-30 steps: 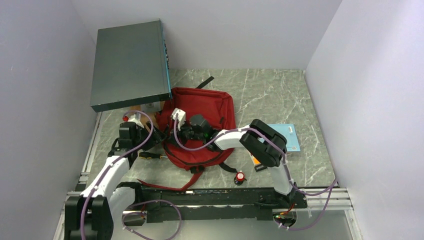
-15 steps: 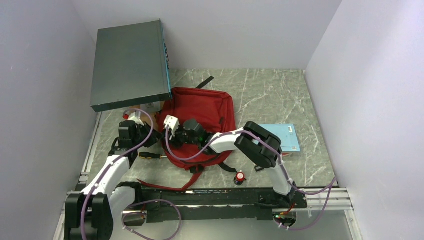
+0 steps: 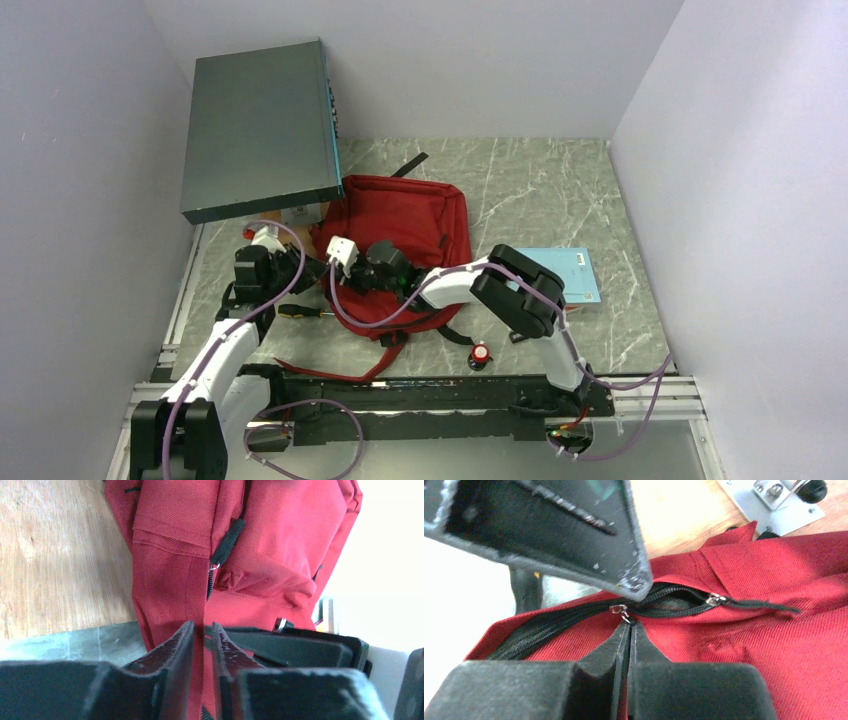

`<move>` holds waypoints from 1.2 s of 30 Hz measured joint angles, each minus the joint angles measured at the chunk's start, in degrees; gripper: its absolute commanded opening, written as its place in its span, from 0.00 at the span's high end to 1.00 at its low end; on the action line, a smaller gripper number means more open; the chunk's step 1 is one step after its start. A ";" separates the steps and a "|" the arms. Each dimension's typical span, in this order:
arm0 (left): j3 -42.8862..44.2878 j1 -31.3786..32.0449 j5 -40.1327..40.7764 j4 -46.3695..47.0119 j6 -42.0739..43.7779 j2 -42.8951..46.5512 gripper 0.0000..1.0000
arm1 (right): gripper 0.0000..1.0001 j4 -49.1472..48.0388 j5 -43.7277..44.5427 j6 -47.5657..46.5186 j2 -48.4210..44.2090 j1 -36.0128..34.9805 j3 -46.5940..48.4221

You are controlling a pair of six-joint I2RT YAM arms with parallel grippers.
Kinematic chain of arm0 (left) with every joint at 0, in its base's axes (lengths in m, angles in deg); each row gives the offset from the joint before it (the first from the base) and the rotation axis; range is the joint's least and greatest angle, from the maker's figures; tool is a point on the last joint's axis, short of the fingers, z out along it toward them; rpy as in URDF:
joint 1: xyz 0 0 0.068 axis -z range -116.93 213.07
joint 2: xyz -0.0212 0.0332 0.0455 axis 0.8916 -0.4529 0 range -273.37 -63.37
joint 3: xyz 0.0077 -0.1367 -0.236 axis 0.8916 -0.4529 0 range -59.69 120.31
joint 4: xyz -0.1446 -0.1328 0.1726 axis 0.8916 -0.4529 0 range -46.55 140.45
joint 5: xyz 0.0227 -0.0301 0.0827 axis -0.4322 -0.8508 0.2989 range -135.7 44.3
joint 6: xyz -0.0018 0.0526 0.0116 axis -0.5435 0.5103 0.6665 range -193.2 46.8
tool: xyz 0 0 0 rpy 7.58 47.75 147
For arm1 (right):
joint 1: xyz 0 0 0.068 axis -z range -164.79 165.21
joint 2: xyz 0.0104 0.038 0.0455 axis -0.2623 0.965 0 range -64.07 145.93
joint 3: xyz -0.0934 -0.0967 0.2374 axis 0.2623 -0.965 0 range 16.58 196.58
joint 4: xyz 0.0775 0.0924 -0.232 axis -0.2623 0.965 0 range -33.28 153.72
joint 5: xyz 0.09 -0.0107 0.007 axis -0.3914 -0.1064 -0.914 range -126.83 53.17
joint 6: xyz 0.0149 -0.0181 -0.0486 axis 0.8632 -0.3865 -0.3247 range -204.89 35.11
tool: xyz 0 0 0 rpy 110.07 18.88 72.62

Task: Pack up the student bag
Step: Unzip the student bag at the center of the board.

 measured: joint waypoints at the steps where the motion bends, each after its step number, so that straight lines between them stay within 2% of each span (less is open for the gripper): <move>1: 0.00 0.00 0.35 -0.04 -0.42 0.00 0.51 | 1.00 0.72 0.15 -0.07 -0.52 -0.17 -0.31; 3: 0.00 0.00 1.11 -0.13 -0.81 -0.02 0.36 | 1.00 2.32 0.37 -0.07 -2.16 -0.52 -1.14; 4: 0.00 0.00 1.64 -0.17 -1.03 -0.13 0.33 | 1.00 3.08 0.42 0.00 -3.32 -0.68 -1.64; 8: 0.02 0.00 2.95 -0.04 -0.90 -2.08 0.34 | 1.00 6.29 0.42 0.04 -7.72 -1.27 -2.45; 10: 0.04 0.00 2.75 0.35 -1.07 -4.00 0.41 | 1.00 8.02 0.46 0.04 -9.03 -1.60 -2.27; 13: 0.11 0.09 2.10 2.03 -1.86 -6.69 0.62 | 1.00 12.46 0.72 0.02 -9.07 -1.81 -0.92; 20: 0.11 0.13 2.23 4.35 -2.78 -7.96 1.00 | 1.00 25.11 4.42 -0.04 -9.09 -4.39 4.57; 29: -0.61 0.22 2.21 7.65 -3.02 -10.99 1.00 | 1.00 42.58 16.02 2.60 -10.51 -10.51 9.46; 33: -1.95 0.22 2.67 9.35 -3.02 -9.92 1.00 | 1.00 50.18 20.85 6.16 -14.73 -13.14 8.87; 36: -2.14 -0.04 3.61 9.53 -2.95 -8.00 1.00 | 1.00 53.88 23.30 9.64 -20.20 -14.53 4.90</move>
